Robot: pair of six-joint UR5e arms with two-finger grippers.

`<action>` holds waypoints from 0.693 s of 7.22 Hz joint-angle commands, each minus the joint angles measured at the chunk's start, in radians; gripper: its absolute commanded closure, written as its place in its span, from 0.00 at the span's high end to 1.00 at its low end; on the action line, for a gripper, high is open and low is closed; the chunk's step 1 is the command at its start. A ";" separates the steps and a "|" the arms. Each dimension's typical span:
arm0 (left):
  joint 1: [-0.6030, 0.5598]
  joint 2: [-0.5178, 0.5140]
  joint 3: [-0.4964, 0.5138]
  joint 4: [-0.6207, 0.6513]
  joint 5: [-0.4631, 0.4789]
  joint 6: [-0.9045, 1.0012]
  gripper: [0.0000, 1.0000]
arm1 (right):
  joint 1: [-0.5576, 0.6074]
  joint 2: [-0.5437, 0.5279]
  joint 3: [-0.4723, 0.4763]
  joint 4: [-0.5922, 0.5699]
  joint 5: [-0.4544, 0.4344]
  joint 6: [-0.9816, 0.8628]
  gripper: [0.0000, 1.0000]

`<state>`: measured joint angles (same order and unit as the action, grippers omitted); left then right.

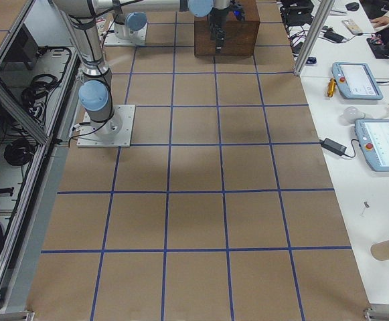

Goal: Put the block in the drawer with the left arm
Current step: 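Pull the drawer open outward with the left gripper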

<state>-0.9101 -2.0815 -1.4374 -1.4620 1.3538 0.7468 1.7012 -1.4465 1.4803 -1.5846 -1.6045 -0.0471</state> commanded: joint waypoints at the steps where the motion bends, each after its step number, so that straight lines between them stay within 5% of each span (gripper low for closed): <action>1: 0.007 0.008 0.002 0.000 0.002 -0.001 1.00 | 0.000 0.000 0.000 0.000 0.000 0.001 1.00; 5: 0.002 0.075 0.009 -0.026 0.002 -0.006 1.00 | 0.000 0.000 0.000 0.000 0.000 0.000 1.00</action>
<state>-0.9058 -2.0444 -1.4325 -1.4706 1.3557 0.7415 1.7012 -1.4465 1.4803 -1.5846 -1.6045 -0.0474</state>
